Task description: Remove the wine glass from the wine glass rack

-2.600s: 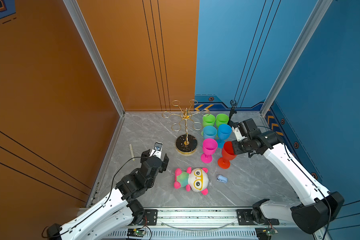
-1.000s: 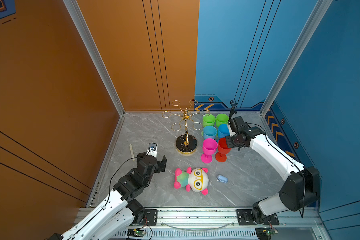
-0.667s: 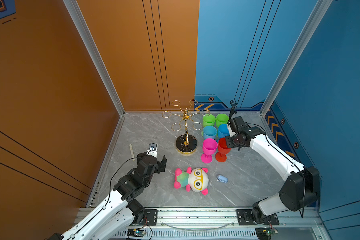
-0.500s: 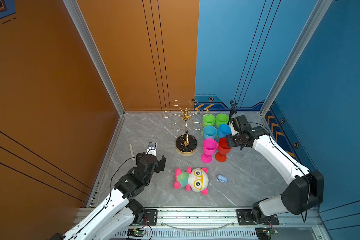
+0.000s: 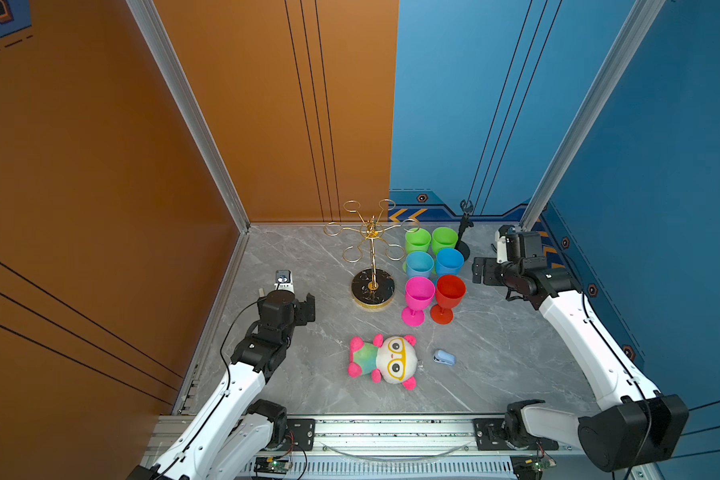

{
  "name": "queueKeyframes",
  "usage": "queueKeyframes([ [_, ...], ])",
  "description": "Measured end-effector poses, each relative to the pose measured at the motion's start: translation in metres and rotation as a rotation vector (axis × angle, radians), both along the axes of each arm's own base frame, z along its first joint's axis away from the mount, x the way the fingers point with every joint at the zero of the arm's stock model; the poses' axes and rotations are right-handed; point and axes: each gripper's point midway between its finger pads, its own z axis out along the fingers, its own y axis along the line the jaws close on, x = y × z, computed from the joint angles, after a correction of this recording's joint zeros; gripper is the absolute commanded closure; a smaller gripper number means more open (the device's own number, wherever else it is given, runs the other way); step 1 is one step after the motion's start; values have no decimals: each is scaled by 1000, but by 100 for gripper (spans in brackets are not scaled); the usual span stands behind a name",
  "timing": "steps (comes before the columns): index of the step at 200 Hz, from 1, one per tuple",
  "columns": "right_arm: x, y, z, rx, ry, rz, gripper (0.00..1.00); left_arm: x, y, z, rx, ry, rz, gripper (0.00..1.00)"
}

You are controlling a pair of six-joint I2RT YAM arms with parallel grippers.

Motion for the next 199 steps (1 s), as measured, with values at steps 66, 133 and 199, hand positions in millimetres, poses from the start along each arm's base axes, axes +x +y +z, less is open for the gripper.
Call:
queueKeyframes([
  [66,8,-52,-57,30,-81,-163,0,33,21,-60,-21,45,47,2],
  [133,19,-68,-129,-25,-163,-223,0,51,26,-97,20,26,30,2],
  [199,32,-71,-156,-58,-241,-228,0,80,21,-101,70,-43,-10,2],
])
